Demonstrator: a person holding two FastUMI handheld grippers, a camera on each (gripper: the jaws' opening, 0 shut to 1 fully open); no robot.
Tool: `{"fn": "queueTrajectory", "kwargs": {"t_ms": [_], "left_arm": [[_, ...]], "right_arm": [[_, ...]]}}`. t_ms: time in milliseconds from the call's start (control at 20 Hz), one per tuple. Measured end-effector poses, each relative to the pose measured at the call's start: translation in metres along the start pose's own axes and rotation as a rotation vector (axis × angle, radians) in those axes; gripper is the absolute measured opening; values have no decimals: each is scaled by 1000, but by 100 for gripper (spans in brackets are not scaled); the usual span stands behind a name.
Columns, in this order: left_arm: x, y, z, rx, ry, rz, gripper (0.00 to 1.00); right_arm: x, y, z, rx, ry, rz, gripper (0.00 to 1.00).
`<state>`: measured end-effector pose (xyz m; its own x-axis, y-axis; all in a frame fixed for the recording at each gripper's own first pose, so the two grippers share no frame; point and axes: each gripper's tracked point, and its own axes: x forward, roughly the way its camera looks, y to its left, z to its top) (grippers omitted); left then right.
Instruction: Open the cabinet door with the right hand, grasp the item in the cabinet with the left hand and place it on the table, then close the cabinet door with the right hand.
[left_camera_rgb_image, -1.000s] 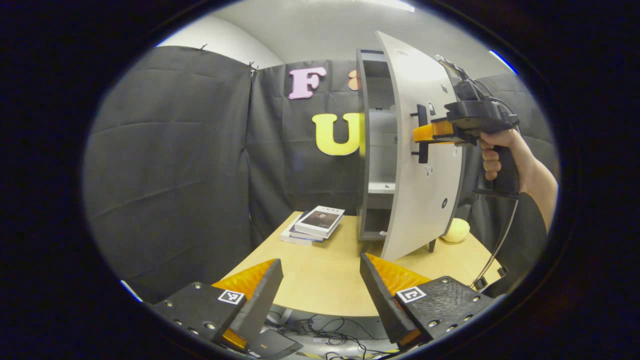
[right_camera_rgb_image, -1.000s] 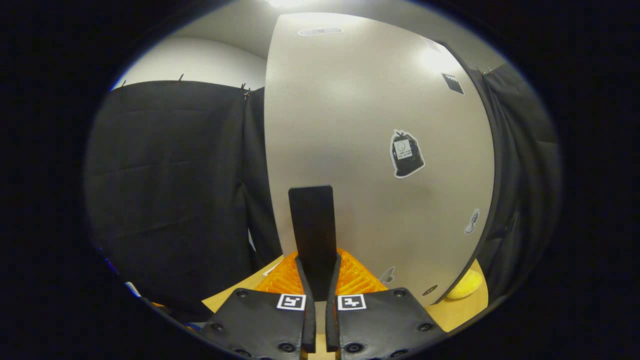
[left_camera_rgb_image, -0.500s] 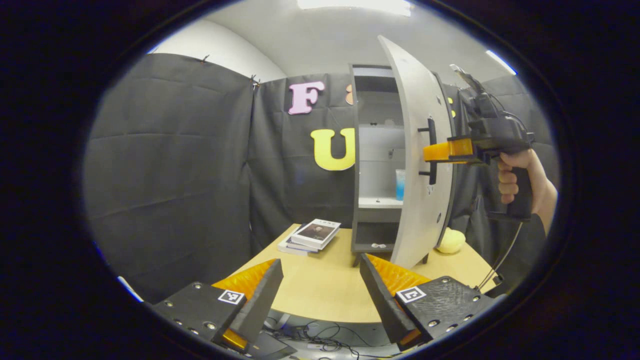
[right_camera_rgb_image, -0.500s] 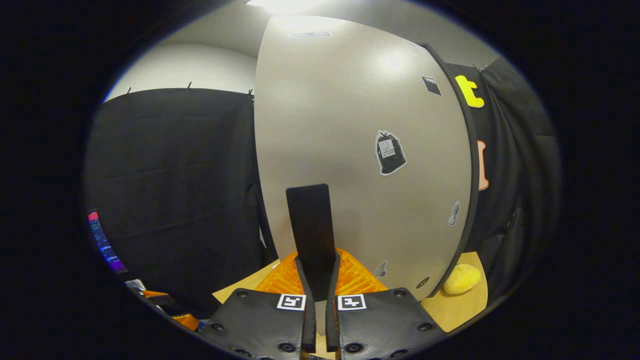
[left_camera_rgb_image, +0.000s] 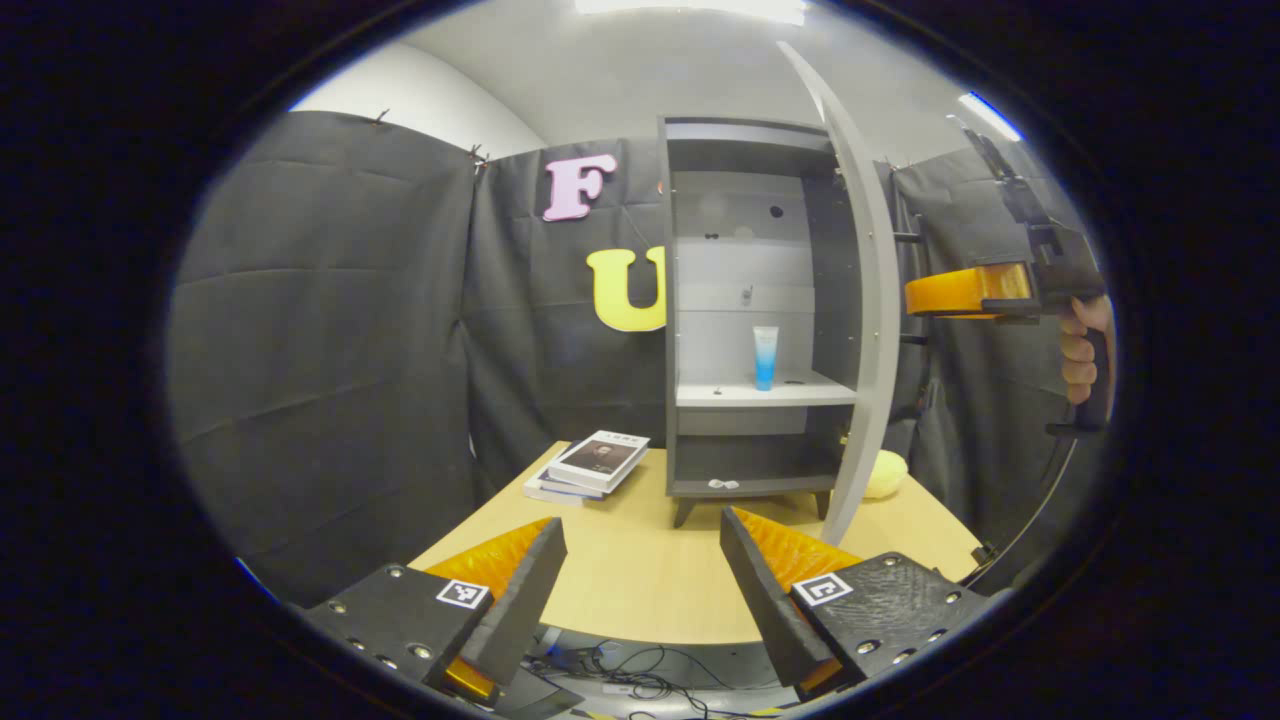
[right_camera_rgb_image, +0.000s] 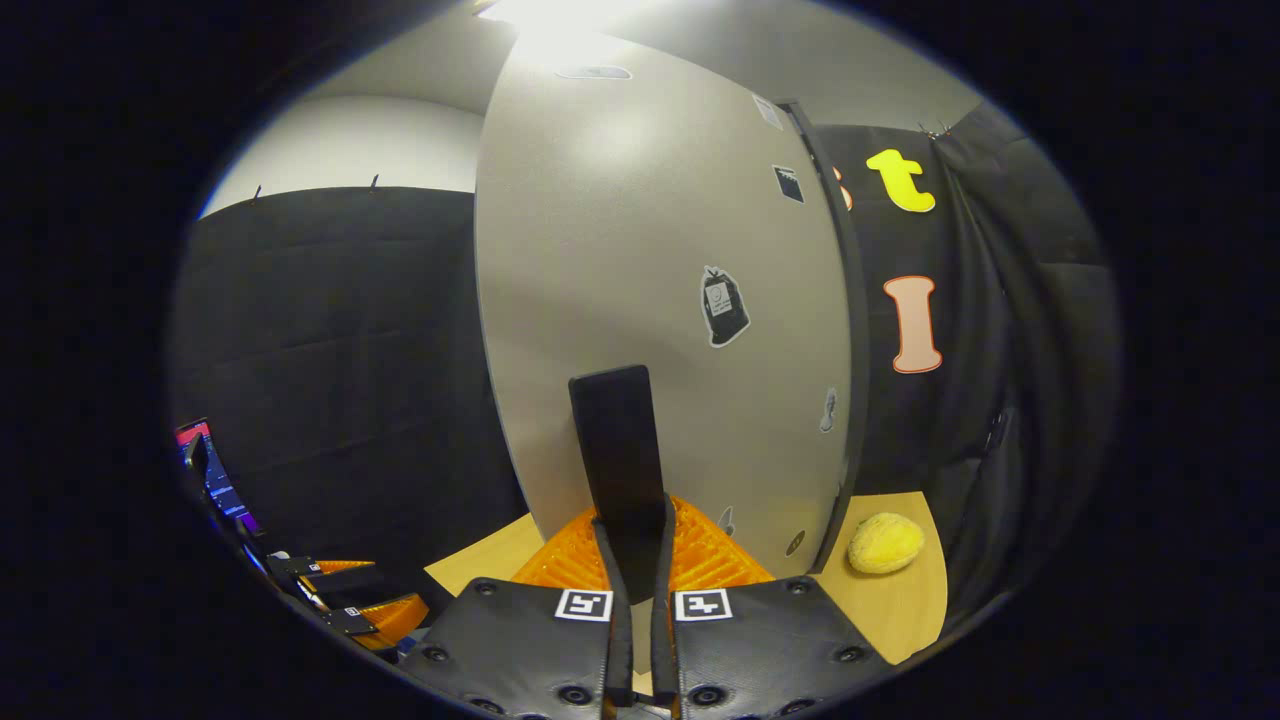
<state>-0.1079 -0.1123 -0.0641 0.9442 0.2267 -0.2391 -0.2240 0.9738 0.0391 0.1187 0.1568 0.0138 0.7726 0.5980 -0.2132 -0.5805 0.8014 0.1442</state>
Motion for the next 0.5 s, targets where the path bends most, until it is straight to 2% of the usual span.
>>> {"fn": "queueTrajectory", "kwargs": {"t_ms": [250,450,500], "left_arm": [[24,-43,13,18,-21,-88,94],[38,-85,14,33,-8,-175,96],[42,-95,13,39,-2,-195,96]], "right_arm": [[-29,-36,1,45,-19,-66,8],[-57,-70,0,59,-25,-165,8],[-61,-80,0,75,-29,-192,5]]}}
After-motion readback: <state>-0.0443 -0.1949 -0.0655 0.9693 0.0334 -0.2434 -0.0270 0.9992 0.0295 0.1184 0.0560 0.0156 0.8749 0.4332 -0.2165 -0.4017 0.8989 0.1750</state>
